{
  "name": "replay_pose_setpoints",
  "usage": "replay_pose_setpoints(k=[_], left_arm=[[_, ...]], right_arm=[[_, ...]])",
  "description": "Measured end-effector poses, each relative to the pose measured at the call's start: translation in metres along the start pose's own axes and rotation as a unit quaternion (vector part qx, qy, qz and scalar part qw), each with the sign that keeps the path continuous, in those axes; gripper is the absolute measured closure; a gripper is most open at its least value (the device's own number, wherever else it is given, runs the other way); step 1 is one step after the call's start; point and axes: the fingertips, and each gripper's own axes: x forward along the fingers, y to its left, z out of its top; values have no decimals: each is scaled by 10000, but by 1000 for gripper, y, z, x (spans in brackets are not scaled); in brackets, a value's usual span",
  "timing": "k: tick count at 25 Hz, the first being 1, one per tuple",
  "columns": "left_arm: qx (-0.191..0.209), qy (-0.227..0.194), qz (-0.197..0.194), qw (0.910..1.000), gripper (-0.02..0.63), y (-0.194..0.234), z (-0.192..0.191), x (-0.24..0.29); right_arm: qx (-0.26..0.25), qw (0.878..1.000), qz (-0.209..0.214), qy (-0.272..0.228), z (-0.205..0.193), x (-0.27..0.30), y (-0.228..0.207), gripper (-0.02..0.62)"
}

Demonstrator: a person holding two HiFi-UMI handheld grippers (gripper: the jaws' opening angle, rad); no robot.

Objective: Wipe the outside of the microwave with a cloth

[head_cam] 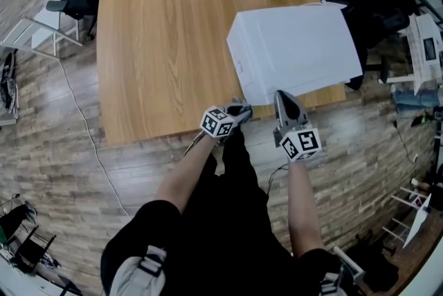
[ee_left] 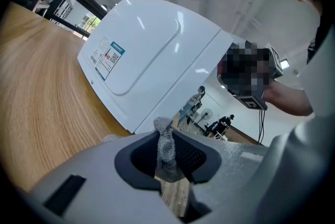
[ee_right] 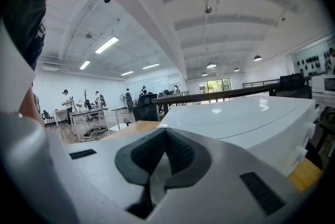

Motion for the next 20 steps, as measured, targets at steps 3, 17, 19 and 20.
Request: replay_pose_setpoints(k=[3,17,19,20], left_arm=[[201,84,-61,9997,546,-9,3,-7],[1308,-825,339,9874,546,-63,100,-111],[1515,-887,466,9834,546,-68,114,-133],[1626,-905,533,9811,546,-70,121,-144]], right_arm=[[-13,10000,-36,-12,-1,1,0,598],[-124,9996,-234,-128,4,0,-1,598],[-116,9995,-274,-131,4,1,-1,598],[-86,9995,-292,-113,5,1,-1,597]])
